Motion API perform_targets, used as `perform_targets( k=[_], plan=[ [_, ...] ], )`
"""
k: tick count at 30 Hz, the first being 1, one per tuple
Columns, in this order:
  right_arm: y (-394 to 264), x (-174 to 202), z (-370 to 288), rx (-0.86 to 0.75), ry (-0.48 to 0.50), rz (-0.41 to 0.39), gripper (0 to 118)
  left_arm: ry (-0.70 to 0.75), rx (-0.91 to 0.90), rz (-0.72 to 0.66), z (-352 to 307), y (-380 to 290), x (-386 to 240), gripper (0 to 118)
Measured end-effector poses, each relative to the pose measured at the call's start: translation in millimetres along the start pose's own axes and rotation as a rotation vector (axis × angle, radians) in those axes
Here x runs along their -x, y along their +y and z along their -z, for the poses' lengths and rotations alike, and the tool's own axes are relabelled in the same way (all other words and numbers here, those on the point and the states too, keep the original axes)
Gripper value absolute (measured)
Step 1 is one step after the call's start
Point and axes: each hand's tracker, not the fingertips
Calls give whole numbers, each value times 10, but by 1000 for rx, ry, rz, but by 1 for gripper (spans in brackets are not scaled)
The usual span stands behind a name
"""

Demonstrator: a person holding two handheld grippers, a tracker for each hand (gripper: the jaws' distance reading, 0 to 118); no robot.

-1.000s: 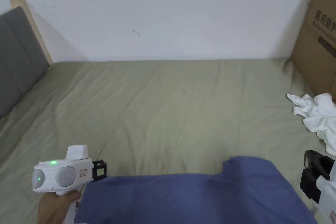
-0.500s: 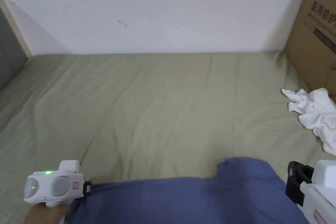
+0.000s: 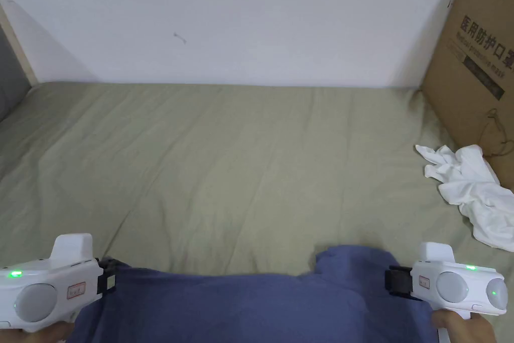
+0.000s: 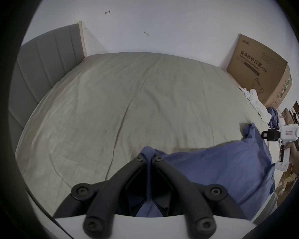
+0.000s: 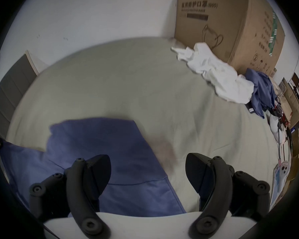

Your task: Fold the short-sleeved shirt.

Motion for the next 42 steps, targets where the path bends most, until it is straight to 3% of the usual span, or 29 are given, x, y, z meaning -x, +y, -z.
perform_targets(
  k=[2, 5, 7, 9, 14, 27, 34, 42],
  plan=[
    [-6, 59, 54, 15, 12, -15, 87, -4, 1, -6, -12, -5, 30, 2],
    [2, 106, 69, 39, 33, -58, 71, 6, 9, -13, -21, -43, 68, 2],
    [19, 154, -7, 39, 51, -74, 46, 14, 15, -16, -7, -70, 81, 2],
    [20, 200, -139, 22, 58, -96, 3, 21, 22, -23, -5, -111, 107, 2],
    [-32, 162, -558, -70, 74, -128, 3, 35, 32, -57, -40, -203, 157, 2],
    [-865, -291, -2294, -315, 275, -64, 3, 47, -14, -125, -860, -613, 287, 2],
    [-1668, -296, -2609, -306, 294, -33, 3, 6, 14, -134, -1293, -1120, 350, 2],
    [-2376, -237, -2247, -126, 236, 40, 3, 43, 139, -159, -1168, -1904, 388, 2]
  ],
)
